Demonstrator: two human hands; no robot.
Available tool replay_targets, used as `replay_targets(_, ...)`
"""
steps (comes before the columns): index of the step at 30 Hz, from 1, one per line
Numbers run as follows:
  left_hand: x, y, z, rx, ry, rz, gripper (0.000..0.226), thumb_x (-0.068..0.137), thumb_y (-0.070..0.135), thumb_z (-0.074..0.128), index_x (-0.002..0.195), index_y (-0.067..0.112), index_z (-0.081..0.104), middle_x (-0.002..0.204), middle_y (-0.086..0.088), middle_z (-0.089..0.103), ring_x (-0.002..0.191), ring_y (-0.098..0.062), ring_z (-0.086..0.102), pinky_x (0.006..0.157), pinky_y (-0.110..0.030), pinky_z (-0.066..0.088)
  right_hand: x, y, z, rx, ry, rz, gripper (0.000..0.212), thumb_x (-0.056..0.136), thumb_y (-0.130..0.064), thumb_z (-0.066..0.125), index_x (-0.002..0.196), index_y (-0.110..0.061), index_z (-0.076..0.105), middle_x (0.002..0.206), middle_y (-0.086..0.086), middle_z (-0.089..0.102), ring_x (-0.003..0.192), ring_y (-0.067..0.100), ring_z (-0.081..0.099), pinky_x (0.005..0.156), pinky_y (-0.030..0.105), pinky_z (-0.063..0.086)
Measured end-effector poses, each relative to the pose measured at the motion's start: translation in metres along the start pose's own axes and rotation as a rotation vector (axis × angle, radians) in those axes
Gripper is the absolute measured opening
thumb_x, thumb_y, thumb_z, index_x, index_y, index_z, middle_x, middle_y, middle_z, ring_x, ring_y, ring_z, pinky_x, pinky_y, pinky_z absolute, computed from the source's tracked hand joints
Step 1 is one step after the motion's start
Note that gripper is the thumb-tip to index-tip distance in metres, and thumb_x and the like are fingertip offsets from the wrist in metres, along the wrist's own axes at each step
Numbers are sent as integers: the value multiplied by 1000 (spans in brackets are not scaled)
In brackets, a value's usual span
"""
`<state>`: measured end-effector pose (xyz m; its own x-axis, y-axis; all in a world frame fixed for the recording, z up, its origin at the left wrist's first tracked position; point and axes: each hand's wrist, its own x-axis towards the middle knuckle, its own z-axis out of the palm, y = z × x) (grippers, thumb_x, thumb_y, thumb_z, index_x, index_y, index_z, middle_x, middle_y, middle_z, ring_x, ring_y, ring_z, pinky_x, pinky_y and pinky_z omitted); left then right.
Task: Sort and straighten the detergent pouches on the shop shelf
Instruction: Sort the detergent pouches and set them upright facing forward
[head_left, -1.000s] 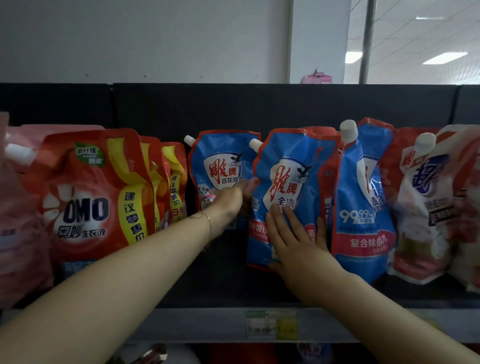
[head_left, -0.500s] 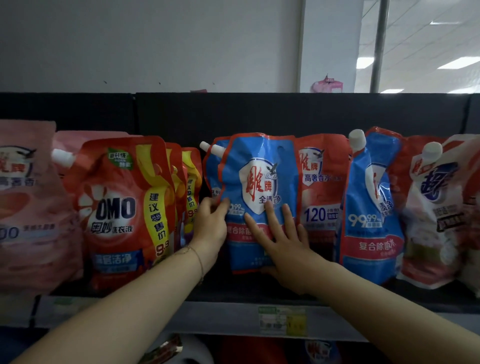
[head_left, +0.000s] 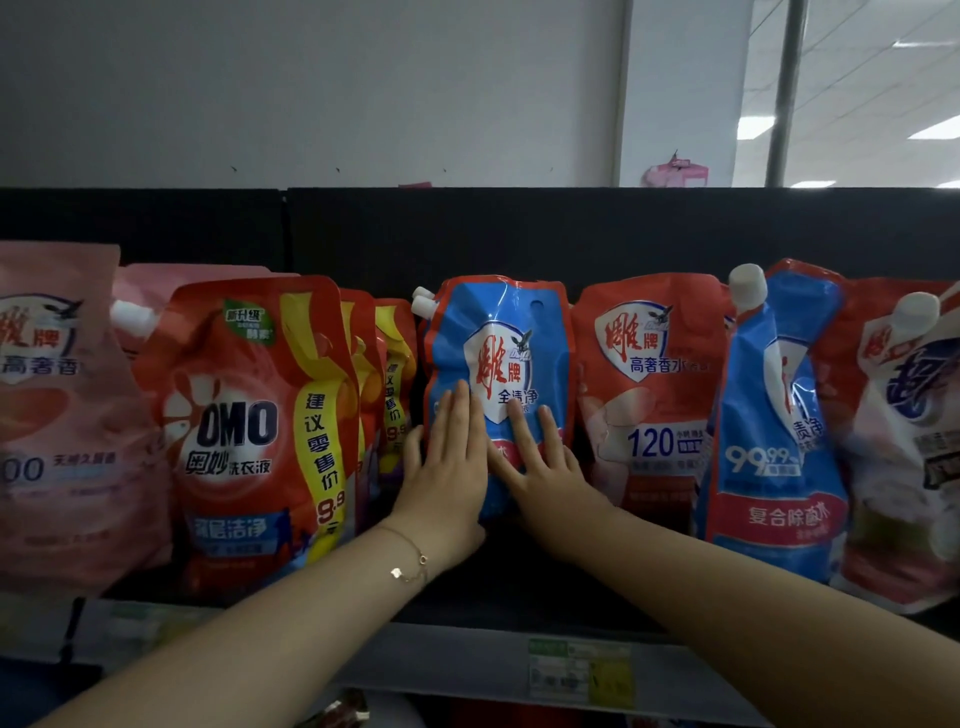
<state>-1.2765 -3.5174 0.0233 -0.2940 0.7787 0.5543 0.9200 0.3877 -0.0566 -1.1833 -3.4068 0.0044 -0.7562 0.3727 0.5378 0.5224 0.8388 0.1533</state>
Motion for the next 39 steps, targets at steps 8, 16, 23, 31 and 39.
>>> replay_targets(8, 34, -7, 19, -164, -111, -188, 120, 82, 6, 68, 141, 18, -36, 155, -13, -27, 146, -27, -17, 120, -44, 7, 30, -5, 16, -31, 2, 141, 116, 87, -47, 62, 130, -39, -45, 150, 22, -31, 145, 41, -9, 109, 58, 26)
replay_targets(16, 62, -16, 29, -119, -188, -249, 128, 78, 12, 74, 141, 13, -36, 155, -17, -25, 146, -29, -14, 118, -40, 6, 49, 4, 16, -23, -100, 194, 129, 75, -65, 65, 125, -34, -50, 134, 18, -53, 136, 44, -32, 114, 57, 6)
replay_targets(23, 69, -11, 30, -46, -189, -302, 112, 86, 16, 65, 144, 10, -31, 157, -17, -21, 147, -28, -11, 118, -40, 9, 54, 3, 10, -107, -134, 171, 125, 81, -62, 62, 128, -29, -49, 136, 23, -50, 136, 49, -27, 115, 55, 10)
replay_targets(31, 36, -9, 7, 137, -188, -126, 103, 82, 34, 71, 150, 2, 1, 156, -19, 5, 145, -34, 12, 111, -47, 29, 12, -11, -25, -310, -66, 31, 92, 93, -46, 52, 152, -13, -10, 154, 33, 4, 135, 53, 26, 106, 53, 31)
replay_targets(39, 16, 33, -31, -307, -25, 64, 24, 86, 27, 56, 108, 17, 52, 112, -6, 56, 103, -29, 57, 81, -40, 50, -29, 3, -95, -250, 155, -60, 23, 80, -28, 67, 97, -14, 65, 90, 6, 64, 79, 27, 62, 56, 29, 33)
